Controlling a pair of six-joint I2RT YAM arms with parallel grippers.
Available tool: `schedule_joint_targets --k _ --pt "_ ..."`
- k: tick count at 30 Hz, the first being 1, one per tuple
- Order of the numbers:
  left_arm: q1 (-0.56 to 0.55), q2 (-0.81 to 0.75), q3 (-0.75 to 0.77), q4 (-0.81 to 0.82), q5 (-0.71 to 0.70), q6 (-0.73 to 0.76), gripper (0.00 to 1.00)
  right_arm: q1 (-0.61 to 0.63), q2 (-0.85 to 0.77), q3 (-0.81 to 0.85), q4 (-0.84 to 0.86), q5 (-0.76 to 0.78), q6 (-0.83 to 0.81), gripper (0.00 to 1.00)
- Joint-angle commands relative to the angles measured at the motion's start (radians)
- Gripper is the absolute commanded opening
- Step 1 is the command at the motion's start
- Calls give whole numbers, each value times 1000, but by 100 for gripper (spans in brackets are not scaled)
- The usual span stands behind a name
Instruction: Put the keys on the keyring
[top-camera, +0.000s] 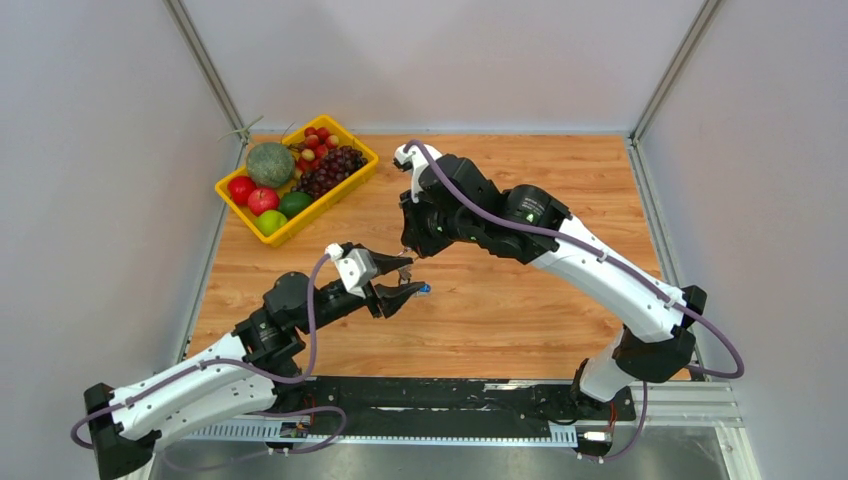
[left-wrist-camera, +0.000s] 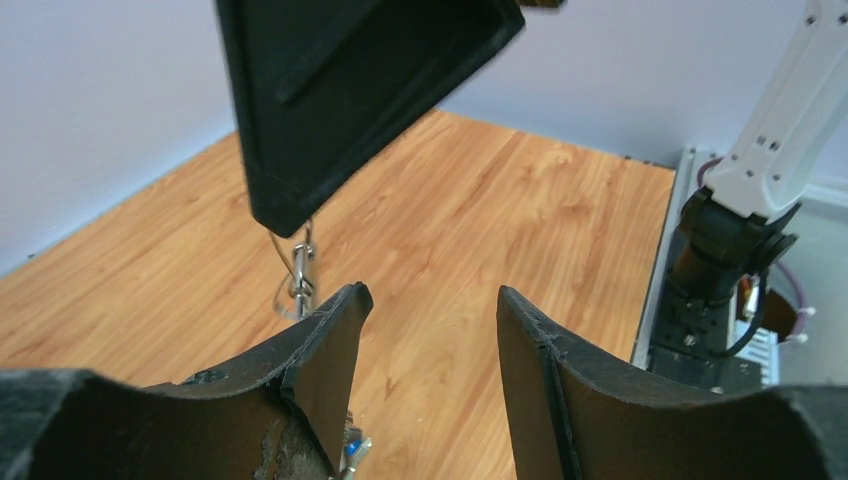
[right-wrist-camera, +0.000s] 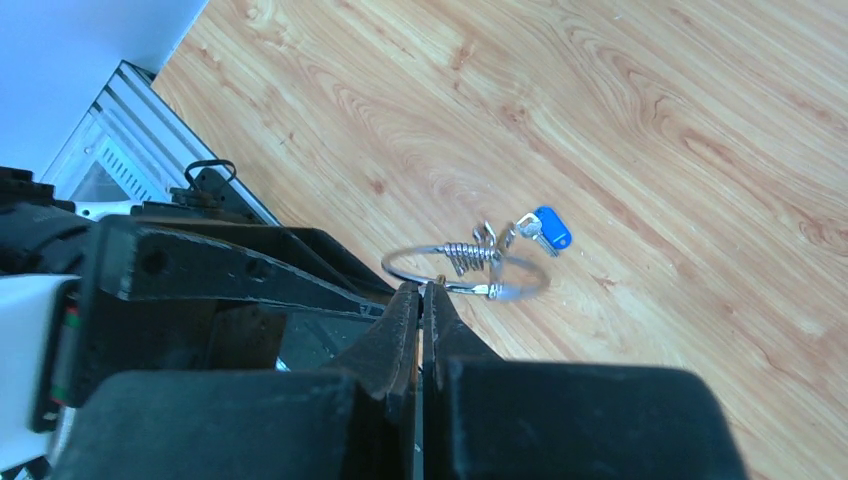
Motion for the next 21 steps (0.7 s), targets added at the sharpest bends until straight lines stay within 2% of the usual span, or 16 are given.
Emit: schedule_joint_targets --k 1,8,12,21 --pt "-34 14 -14 29 -120 127 60 -12 -50 16 52 -38 -12 0" --pt "-41 -21 -65 129 -203 186 59 -15 -59 12 51 -57 -12 0" --pt "-41 -73 -70 119 -223 194 57 -15 -70 -5 51 -35 -17 0" --pt "-41 -94 18 -10 -65 114 56 -19 -77 -8 43 5 -29 0"
